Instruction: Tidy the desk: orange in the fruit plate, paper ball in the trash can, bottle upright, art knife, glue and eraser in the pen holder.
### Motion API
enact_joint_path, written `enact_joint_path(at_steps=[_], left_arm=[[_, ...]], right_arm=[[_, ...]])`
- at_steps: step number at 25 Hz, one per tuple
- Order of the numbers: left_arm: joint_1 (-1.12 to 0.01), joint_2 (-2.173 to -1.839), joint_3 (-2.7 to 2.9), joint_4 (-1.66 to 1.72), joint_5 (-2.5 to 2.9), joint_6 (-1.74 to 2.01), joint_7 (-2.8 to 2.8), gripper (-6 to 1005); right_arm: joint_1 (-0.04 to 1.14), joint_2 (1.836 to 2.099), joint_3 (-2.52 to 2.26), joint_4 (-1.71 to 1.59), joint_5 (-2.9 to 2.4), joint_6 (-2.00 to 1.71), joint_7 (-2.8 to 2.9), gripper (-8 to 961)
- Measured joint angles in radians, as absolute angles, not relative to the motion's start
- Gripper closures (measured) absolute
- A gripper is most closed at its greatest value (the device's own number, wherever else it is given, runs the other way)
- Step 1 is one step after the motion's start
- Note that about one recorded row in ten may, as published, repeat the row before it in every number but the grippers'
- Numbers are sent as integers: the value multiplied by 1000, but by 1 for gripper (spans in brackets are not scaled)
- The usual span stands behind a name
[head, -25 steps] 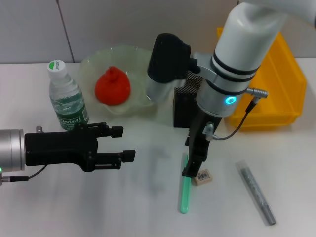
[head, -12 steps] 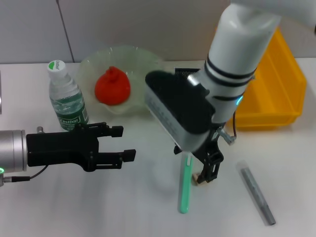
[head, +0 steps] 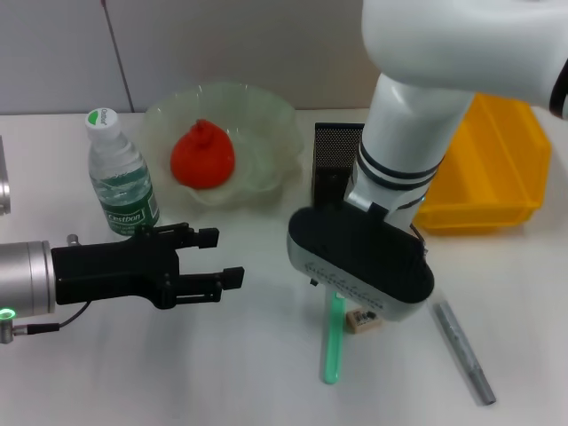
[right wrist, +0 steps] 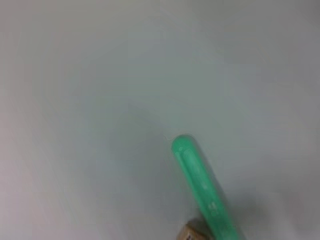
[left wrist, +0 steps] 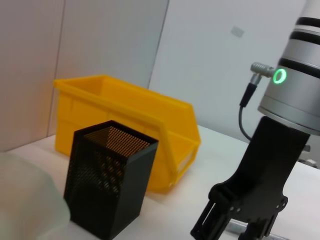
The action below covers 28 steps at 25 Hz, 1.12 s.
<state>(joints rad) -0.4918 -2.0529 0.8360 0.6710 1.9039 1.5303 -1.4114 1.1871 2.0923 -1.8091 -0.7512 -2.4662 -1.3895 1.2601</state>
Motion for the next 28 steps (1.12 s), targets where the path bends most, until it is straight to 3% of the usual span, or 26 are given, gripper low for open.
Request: enact_joint_path(at_steps=[28], left_arm=[[-464, -2039, 822, 676, 1909, 1542, -1403, 214]], right_arm=[[1186, 2092, -2005, -759, -2293, -1359, 1166, 123]])
